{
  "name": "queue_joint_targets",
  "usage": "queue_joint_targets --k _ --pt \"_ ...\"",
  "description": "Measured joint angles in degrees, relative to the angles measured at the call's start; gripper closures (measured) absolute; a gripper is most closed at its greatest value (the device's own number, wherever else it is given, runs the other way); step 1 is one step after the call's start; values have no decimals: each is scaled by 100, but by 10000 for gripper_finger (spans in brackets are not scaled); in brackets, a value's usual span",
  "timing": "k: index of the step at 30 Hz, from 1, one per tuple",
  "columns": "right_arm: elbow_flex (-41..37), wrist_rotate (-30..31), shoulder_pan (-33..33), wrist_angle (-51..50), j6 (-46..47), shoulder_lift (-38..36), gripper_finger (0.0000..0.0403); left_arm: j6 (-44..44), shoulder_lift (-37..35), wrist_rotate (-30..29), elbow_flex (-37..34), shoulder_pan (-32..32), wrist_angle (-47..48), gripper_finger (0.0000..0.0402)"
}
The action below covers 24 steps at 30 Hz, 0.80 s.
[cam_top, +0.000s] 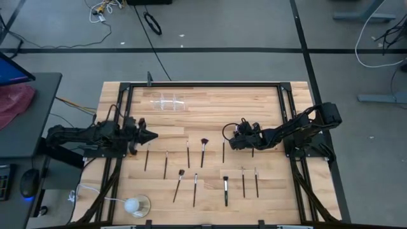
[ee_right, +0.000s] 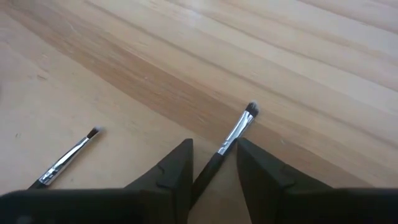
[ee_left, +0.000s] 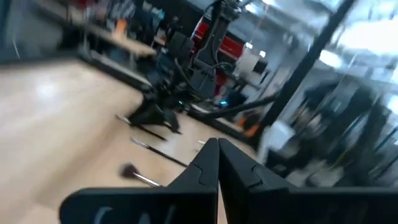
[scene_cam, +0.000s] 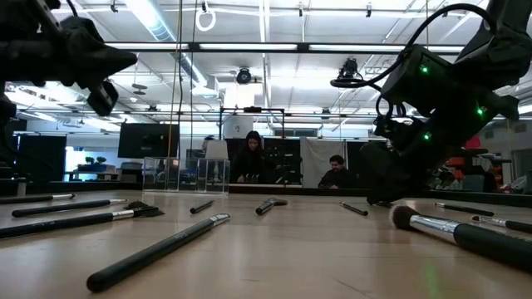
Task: Put items in baskets/containers
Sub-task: Put the eyeshadow into left section of the transparent organizer
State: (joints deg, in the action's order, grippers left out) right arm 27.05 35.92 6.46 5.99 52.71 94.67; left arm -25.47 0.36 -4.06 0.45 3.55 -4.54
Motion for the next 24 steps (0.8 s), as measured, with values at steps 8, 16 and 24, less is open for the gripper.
queue_joint_targets --k 8,16,24 --pt "13 -28 0 -291 -35 -4 304 176 0 0 0 0 -7 399" --pt "20 103 17 -318 -210 112 391 395 0 -424 0 0 -9 399" --pt "-6 98 11 -123 -591 107 396 753 9 -673 0 0 10 398"
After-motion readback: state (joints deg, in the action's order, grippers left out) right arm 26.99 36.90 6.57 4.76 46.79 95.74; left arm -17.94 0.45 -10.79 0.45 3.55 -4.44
